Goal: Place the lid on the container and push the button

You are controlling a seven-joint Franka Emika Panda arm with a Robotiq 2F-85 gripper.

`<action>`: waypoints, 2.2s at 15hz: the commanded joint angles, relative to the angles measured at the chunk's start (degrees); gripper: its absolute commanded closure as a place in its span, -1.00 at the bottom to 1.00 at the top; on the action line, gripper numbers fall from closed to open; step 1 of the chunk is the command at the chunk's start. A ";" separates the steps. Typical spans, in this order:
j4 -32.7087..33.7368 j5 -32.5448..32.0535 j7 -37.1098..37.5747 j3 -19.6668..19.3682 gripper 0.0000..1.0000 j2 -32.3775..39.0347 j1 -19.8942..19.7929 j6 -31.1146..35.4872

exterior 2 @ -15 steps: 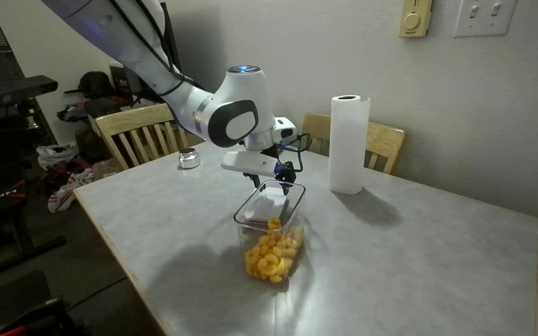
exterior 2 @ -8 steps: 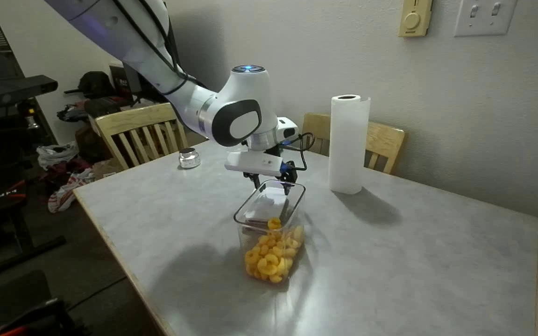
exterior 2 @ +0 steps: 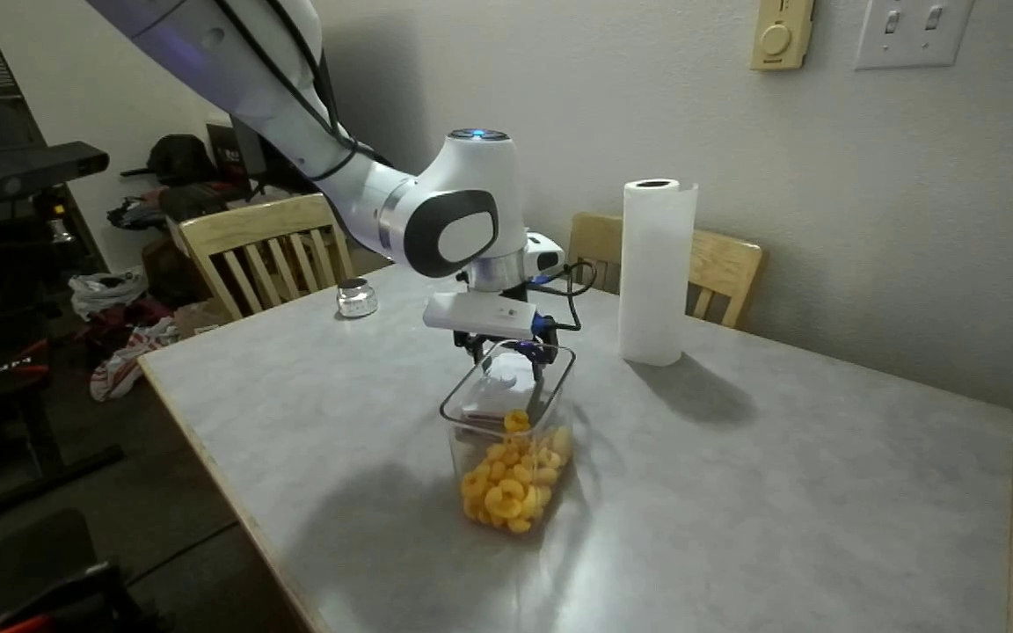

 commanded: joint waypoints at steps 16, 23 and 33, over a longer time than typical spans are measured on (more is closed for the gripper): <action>-0.10 -0.70 -0.94 0.34 0.43 -0.80 0.06 -3.31; -2.33 -0.56 6.39 -2.31 0.43 -6.66 1.98 -4.34; -4.10 6.41 3.89 -0.86 0.43 -18.97 0.45 -13.38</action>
